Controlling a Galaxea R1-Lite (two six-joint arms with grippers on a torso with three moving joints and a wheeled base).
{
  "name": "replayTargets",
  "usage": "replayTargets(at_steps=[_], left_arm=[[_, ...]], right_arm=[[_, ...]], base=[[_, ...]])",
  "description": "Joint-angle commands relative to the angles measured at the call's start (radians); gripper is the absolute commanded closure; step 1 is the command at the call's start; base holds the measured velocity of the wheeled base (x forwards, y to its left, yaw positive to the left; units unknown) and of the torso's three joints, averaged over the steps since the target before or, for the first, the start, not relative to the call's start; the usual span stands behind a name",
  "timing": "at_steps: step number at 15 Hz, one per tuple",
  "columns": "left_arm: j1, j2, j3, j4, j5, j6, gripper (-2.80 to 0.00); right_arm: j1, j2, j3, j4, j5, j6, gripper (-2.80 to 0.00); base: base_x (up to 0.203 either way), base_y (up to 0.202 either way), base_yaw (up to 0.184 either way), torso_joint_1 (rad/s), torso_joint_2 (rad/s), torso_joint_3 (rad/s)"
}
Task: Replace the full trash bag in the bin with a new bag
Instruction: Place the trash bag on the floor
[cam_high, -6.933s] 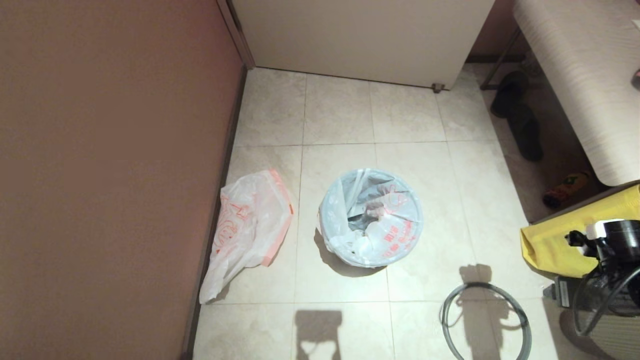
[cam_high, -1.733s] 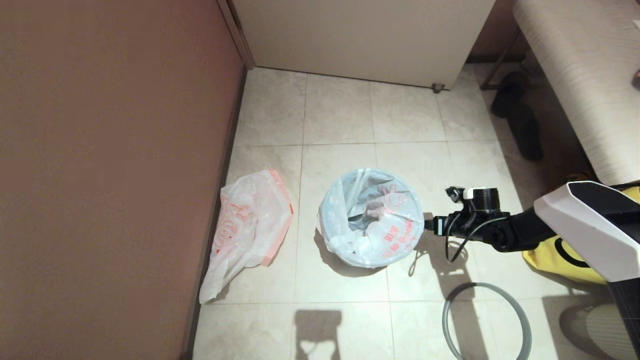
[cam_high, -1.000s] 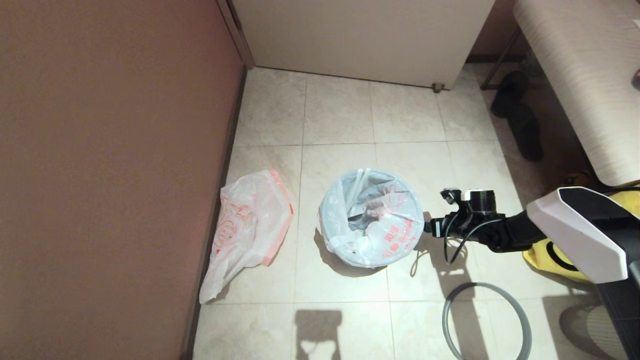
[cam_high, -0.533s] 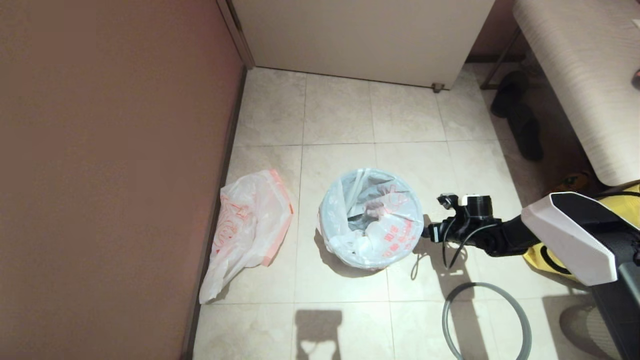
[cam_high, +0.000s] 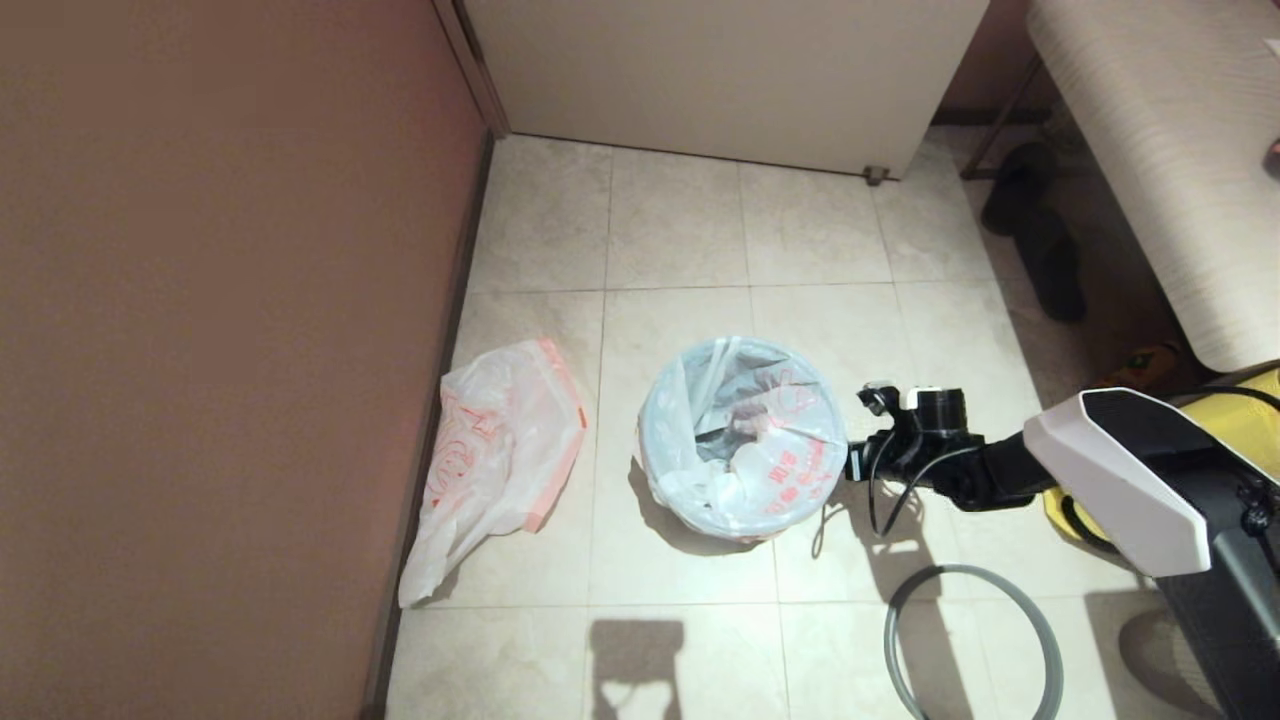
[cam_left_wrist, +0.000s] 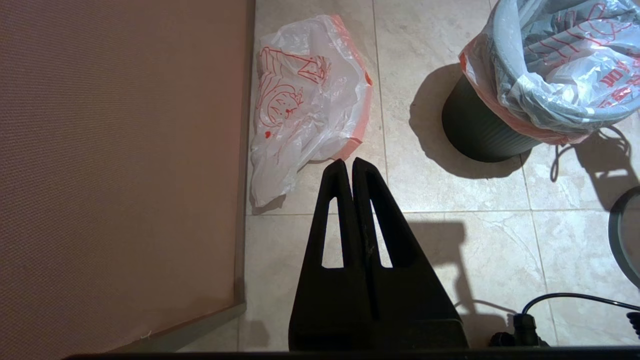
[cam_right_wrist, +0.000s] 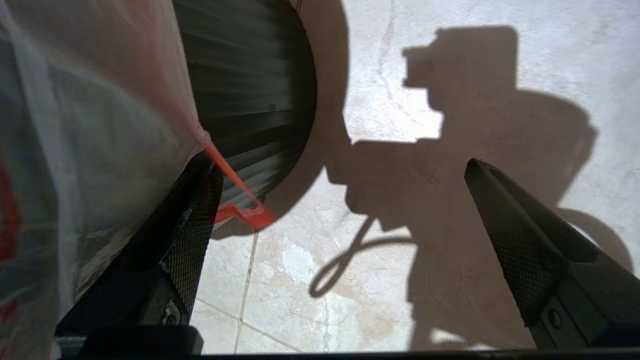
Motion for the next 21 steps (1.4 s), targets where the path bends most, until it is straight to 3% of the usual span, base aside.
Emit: replayTargets(at_steps=[1,4,7,14,15,19,21], left_arm=[[0.0,0.0,0.0,0.0,0.0,0.0,0.0],[0.0,0.0,0.0,0.0,0.0,0.0,0.0],[0.0,0.0,0.0,0.0,0.0,0.0,0.0],[0.0,0.0,0.0,0.0,0.0,0.0,0.0],[0.0,0.0,0.0,0.0,0.0,0.0,0.0],[0.0,0.0,0.0,0.0,0.0,0.0,0.0],[0.0,0.0,0.0,0.0,0.0,0.0,0.0]], right_arm=[[0.008,0.036,-0.025,-0.001,0.0,-0.009,-2.8],[0.011,0.104,-0.105,0.012,-0.068,-0.05,-2.8],[0.014,0.157,-0.199,0.027,-0.211,-0.133,-2.8],[0.015,0.012,-0.198,0.07,-0.445,-0.15,-2.8],[0.016,-0.001,-0.199,0.104,-0.464,-0.178,0.0],[0.041,0.009,-0.207,0.108,-0.544,-0.215,0.0],[0.072,-0.043,-0.191,0.113,-0.636,-0.19,0.0]], base=[[0.0,0.0,0.0,0.0,0.0,0.0],[0.0,0.0,0.0,0.0,0.0,0.0],[0.0,0.0,0.0,0.0,0.0,0.0],[0.0,0.0,0.0,0.0,0.0,0.0],[0.0,0.0,0.0,0.0,0.0,0.0],[0.0,0.0,0.0,0.0,0.0,0.0],[0.0,0.0,0.0,0.0,0.0,0.0]])
